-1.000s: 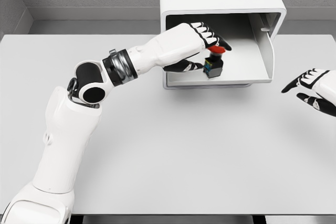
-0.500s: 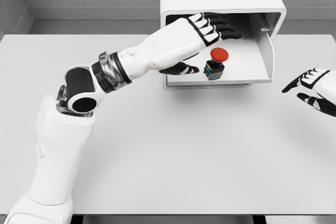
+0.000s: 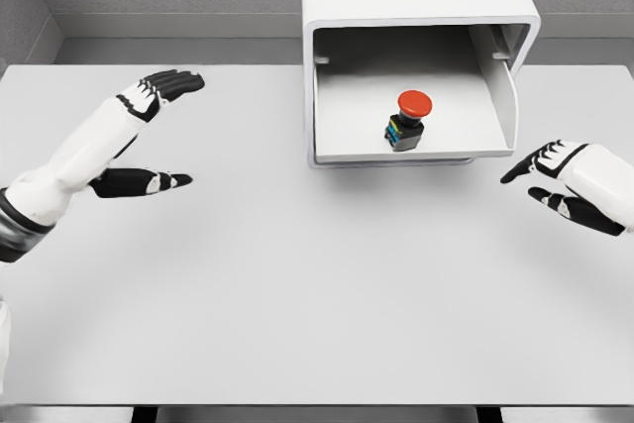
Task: Slide open multi-storey tabletop storage cabinets and put open load switch and slide close multi-storey tabletop storage cabinets
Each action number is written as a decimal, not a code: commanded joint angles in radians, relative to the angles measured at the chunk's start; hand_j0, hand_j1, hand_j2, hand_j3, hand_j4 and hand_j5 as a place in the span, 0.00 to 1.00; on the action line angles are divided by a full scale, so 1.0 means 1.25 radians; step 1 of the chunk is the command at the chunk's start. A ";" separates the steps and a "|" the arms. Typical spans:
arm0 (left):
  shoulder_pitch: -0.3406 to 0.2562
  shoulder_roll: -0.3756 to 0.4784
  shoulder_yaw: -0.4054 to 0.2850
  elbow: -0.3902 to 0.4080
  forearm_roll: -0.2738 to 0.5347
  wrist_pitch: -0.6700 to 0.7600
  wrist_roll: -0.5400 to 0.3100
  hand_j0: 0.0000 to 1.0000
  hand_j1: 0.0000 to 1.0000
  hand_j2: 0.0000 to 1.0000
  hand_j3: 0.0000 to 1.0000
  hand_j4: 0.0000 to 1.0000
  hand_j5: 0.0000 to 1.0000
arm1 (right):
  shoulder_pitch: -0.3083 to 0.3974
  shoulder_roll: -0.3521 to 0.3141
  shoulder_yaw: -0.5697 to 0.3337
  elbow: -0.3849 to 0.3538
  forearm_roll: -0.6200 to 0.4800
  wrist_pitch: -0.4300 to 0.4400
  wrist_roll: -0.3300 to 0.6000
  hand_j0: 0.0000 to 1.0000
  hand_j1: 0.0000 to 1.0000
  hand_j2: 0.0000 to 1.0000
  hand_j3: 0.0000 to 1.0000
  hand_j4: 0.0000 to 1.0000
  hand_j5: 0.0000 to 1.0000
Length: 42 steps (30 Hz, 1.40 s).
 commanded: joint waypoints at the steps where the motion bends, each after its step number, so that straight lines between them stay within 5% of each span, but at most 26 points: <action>1: 0.004 0.035 0.133 0.078 0.052 0.003 0.001 1.00 1.00 1.00 1.00 1.00 1.00 | -0.004 0.021 0.030 0.000 -0.003 0.001 0.000 0.58 0.58 0.58 0.58 0.58 0.58; 6: 0.011 0.031 0.155 0.217 0.051 0.003 0.001 1.00 1.00 1.00 1.00 1.00 1.00 | -0.025 0.024 0.049 0.000 -0.003 0.001 0.000 0.58 0.58 0.58 0.58 0.58 0.58; 10: 0.011 0.022 0.149 0.250 0.043 0.003 0.001 1.00 1.00 1.00 1.00 1.00 1.00 | -0.032 0.029 0.052 0.001 -0.002 0.001 0.000 0.58 0.58 0.58 0.58 0.58 0.58; 42: 0.016 0.006 0.149 0.267 0.039 0.003 0.001 1.00 1.00 1.00 1.00 1.00 1.00 | -0.153 0.049 0.101 0.050 0.016 0.001 0.000 0.60 0.60 0.60 0.60 0.60 0.60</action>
